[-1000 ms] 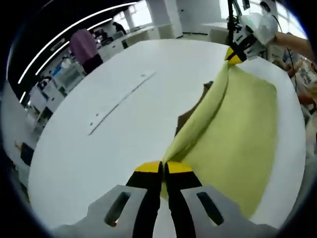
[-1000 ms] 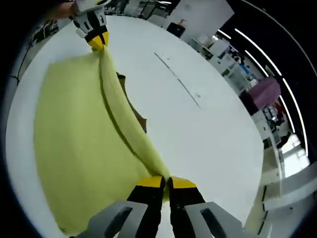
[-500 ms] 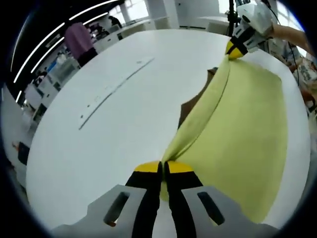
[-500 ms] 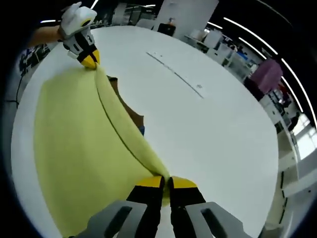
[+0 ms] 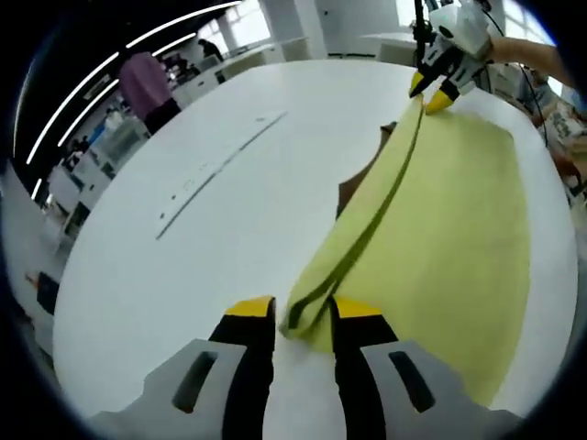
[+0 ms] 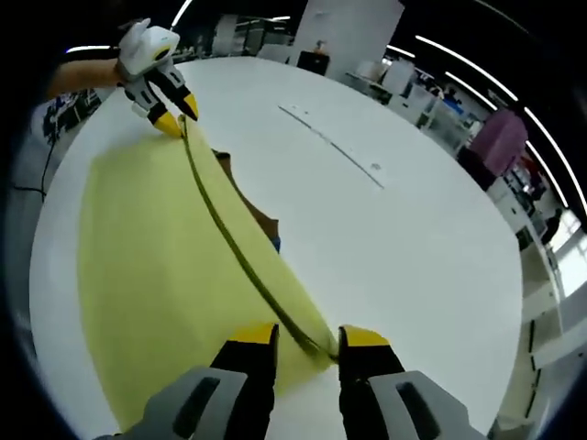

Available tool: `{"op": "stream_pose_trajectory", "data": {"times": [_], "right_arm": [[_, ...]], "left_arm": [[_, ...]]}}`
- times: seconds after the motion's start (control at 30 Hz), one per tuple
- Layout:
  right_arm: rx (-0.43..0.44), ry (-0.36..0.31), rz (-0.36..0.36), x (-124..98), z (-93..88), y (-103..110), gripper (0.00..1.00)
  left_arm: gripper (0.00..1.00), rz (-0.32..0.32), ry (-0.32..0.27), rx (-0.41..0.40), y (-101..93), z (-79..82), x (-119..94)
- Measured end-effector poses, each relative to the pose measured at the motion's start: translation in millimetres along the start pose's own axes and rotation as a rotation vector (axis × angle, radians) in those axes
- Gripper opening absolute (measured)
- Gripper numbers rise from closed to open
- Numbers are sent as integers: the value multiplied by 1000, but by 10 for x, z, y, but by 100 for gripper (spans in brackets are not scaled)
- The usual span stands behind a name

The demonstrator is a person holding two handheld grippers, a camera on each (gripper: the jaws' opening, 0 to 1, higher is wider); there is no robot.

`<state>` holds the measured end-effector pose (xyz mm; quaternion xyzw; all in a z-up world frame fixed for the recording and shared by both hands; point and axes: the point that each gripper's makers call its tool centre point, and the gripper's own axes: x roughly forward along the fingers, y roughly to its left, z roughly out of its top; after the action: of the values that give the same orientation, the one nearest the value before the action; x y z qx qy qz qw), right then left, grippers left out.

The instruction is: Fold the garment on the visible template until the final outline fits inside the template.

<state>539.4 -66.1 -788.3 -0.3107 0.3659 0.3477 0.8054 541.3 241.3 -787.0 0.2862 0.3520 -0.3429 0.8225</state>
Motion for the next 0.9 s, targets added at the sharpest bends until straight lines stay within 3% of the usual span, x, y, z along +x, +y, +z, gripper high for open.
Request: {"op": "stream_pose_trajectory", "data": {"times": [0.1, 0.2, 0.4, 0.5, 0.57, 0.63, 0.77, 0.83, 0.9], "right_arm": [[-51, 5, 1, 5, -20, 31, 22], [-95, 26, -29, 35, -72, -10, 15], [11, -15, -63, 61, -57, -101, 1], [133, -45, -79, 64, -22, -166, 0], [293, -71, -79, 68, 10, -197, 0], [392, -91, -82, 81, 19, -229, 0], [449, -56, -152, 106, -96, -345, 6], [519, -42, -177, 121, -161, -375, 9], [570, -42, -183, 125, -188, -396, 10]], "left_arm": [[20, 21, -2, 17, 24, -9, 7], [16, 61, -7, 29, 87, -23, 21], [3, 73, -36, 47, 107, 22, 22], [3, 89, -63, -71, 165, 40, 27], [4, 97, -68, -161, 195, 18, 47], [5, 120, -72, -237, 221, -7, 58], [6, 147, -75, -380, 260, -90, 86], [6, 167, -68, -373, 279, -131, 82], [6, 164, -92, -453, 273, -134, 66]]}}
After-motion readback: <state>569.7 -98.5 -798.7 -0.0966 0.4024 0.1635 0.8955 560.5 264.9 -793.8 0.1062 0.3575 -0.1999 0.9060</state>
